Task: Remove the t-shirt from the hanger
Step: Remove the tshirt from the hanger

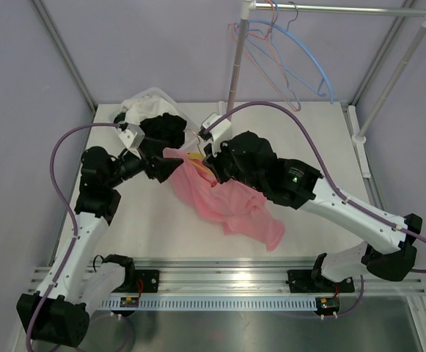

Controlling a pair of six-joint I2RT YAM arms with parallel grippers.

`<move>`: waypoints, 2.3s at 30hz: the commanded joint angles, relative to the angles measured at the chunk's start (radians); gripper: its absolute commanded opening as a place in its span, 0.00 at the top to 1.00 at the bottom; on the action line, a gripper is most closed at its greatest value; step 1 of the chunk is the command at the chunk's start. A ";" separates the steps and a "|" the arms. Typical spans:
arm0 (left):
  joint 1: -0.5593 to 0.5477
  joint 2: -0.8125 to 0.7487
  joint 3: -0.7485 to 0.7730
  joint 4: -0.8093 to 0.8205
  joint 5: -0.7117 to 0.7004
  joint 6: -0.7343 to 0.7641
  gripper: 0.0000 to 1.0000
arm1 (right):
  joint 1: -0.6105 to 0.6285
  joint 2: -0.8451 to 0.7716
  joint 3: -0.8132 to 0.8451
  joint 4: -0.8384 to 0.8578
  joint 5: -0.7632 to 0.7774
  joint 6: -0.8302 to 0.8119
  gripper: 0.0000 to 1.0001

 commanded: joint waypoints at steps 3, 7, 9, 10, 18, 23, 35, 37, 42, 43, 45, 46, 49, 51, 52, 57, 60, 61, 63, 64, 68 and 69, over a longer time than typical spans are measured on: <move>-0.049 -0.005 0.006 -0.027 -0.098 0.067 0.20 | 0.009 0.028 0.047 0.068 0.029 0.010 1.00; -0.063 0.030 0.015 -0.041 -0.165 0.084 0.21 | 0.009 0.053 0.063 0.082 0.015 0.016 1.00; -0.067 0.055 0.019 -0.050 -0.170 0.095 0.21 | 0.009 0.067 0.073 0.085 0.018 0.017 1.00; -0.069 0.062 0.022 -0.052 -0.172 0.098 0.21 | 0.009 0.071 0.076 0.087 0.021 0.016 1.00; -0.092 0.059 0.022 -0.067 -0.211 0.124 0.23 | 0.009 0.088 0.086 0.111 0.064 0.025 1.00; -0.096 0.010 0.004 -0.064 -0.208 0.122 0.23 | 0.009 0.087 0.076 0.140 0.100 0.025 1.00; -0.116 0.044 0.019 -0.079 -0.287 0.136 0.32 | 0.009 0.095 0.084 0.146 0.058 0.025 1.00; -0.116 0.050 0.024 -0.087 -0.317 0.136 0.43 | 0.009 0.098 0.087 0.145 0.045 0.025 1.00; -0.116 0.069 0.042 -0.102 -0.333 0.132 0.46 | 0.009 0.124 0.112 0.120 0.020 0.025 1.00; -0.118 0.073 0.042 -0.104 -0.330 0.130 0.45 | 0.009 0.127 0.115 0.117 0.017 0.025 1.00; -0.118 0.076 0.044 -0.104 -0.310 0.130 0.41 | 0.010 0.139 0.127 0.108 0.018 0.025 1.00; -0.116 0.076 0.044 -0.102 -0.302 0.130 0.39 | 0.009 0.142 0.129 0.108 0.023 0.025 1.00; -0.118 0.069 0.038 -0.099 -0.256 0.135 0.35 | 0.009 0.148 0.130 0.113 0.026 0.025 1.00; -0.116 0.061 0.035 -0.098 -0.248 0.133 0.30 | 0.009 0.151 0.133 0.114 0.023 0.025 1.00; -0.118 0.061 0.038 -0.099 -0.248 0.133 0.29 | 0.009 0.153 0.136 0.114 0.021 0.025 1.00; -0.118 0.096 0.048 -0.104 -0.271 0.127 0.28 | 0.010 0.159 0.141 0.113 0.005 0.025 1.00; -0.116 0.119 0.058 -0.107 -0.268 0.122 0.29 | 0.010 0.174 0.152 0.101 -0.006 0.025 1.00; -0.116 0.124 0.062 -0.107 -0.270 0.121 0.33 | 0.013 0.179 0.162 0.094 -0.006 0.025 1.00; -0.116 0.133 0.067 -0.114 -0.271 0.124 0.47 | 0.016 0.185 0.168 0.090 -0.005 0.025 1.00; -0.116 0.136 0.071 -0.114 -0.277 0.126 0.58 | 0.018 0.187 0.168 0.091 -0.006 0.025 1.00; -0.118 0.139 0.071 -0.118 -0.287 0.129 0.75 | 0.021 0.184 0.167 0.087 -0.014 0.025 1.00; -0.116 0.139 0.073 -0.118 -0.287 0.130 0.79 | 0.021 0.179 0.167 0.087 -0.012 0.025 1.00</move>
